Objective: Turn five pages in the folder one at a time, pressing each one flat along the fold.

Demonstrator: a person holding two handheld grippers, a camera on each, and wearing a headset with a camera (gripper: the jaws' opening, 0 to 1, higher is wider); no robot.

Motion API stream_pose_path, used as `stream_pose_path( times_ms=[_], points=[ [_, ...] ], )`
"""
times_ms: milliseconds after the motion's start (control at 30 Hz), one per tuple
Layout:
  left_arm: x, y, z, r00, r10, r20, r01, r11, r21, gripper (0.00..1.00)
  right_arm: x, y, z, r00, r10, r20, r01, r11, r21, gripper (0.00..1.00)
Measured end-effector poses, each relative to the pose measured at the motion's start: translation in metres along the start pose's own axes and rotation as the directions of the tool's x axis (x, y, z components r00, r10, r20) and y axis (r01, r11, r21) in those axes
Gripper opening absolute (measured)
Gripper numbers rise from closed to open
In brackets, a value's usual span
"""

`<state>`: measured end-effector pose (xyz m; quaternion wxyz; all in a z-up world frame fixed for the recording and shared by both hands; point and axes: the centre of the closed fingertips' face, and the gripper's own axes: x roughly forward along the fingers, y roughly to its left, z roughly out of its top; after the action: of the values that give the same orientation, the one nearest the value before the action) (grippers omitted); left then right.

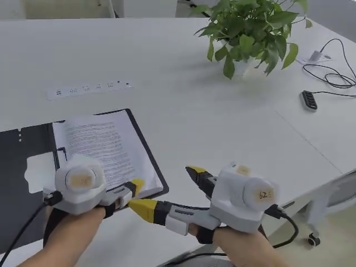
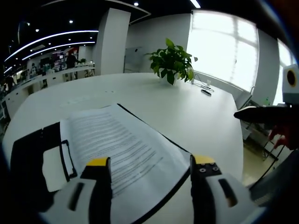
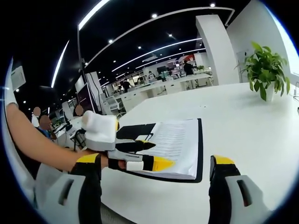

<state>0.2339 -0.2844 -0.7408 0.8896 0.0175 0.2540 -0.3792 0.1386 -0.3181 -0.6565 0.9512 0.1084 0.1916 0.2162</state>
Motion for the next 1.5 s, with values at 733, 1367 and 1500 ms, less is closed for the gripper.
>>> stream_pose_path(
  times_ms=[733,1367,1500],
  points=[
    [0.018,0.003,-0.033,0.9935,0.081,-0.080,-0.075,0.994,0.078,0.53,0.006,-0.005,-0.006,0.9999,-0.006,-0.013,0.007,0.999,0.032,0.94],
    [0.016,0.008,-0.036,0.9954,0.088,-0.037,-0.079,0.977,0.196,0.21,0.019,-0.008,-0.015,0.9980,0.006,-0.063,-0.004,1.000,0.026,0.90],
    [0.016,0.016,-0.034,0.9932,0.110,-0.038,-0.099,0.967,0.237,0.10,0.025,-0.008,-0.018,0.9969,0.011,-0.078,-0.009,1.000,0.025,0.89]
  ],
)
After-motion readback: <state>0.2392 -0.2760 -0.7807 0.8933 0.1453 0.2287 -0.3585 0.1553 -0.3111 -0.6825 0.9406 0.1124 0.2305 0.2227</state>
